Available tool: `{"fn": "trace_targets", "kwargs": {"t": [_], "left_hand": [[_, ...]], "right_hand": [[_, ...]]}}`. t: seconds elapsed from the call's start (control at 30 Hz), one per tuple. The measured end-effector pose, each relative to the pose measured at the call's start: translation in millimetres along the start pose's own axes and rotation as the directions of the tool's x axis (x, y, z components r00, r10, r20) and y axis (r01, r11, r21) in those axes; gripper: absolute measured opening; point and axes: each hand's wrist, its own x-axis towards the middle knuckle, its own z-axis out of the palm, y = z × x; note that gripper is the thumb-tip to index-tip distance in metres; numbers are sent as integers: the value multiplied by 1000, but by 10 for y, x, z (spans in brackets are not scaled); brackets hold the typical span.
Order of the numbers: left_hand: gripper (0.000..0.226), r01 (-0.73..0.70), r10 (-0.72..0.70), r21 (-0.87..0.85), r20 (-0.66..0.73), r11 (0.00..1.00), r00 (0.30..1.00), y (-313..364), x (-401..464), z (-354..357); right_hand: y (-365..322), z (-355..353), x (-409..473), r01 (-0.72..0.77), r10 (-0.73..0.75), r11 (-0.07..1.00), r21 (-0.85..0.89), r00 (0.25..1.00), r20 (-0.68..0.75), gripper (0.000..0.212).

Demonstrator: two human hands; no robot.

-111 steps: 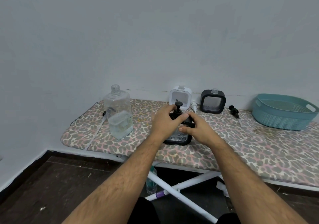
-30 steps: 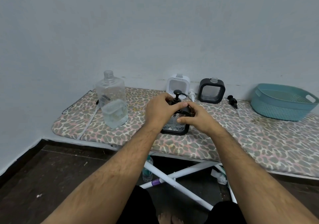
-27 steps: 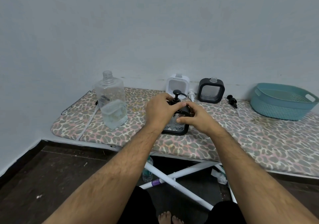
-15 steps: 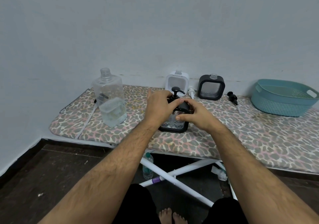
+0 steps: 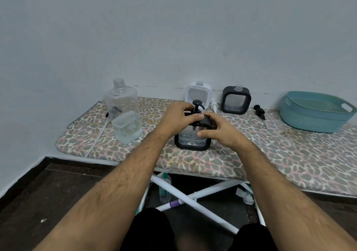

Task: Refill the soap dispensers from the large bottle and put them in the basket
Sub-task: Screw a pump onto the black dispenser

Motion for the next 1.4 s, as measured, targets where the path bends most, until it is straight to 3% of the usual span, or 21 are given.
{"fn": "trace_targets", "kwargs": {"t": [0.23, 0.53, 0.73, 1.1, 1.4], "left_hand": [[39, 47, -56, -124, -65, 991, 996, -96, -130, 125], [53, 198, -249, -379, -90, 904, 964, -317, -436, 154], [42, 230, -296, -448, -81, 864, 952, -399, -564, 133], [41, 270, -326, -515, -21, 814, 945, -389, -599, 176], [39, 248, -279, -504, 14, 828, 960, -143, -486, 380]], "right_hand": [[-53, 41, -68, -1, -2, 995, -102, 999, -35, 63], [-122, 104, -163, -12, 7, 986, -165, 999, -34, 75], [-179, 119, -223, -90, 81, 976, -197, 995, -53, 88], [-190, 85, -374, -160, 167, 984, 81, 983, -75, 60], [-235, -289, -582, -169, 168, 986, -1, 981, -101, 53]]}}
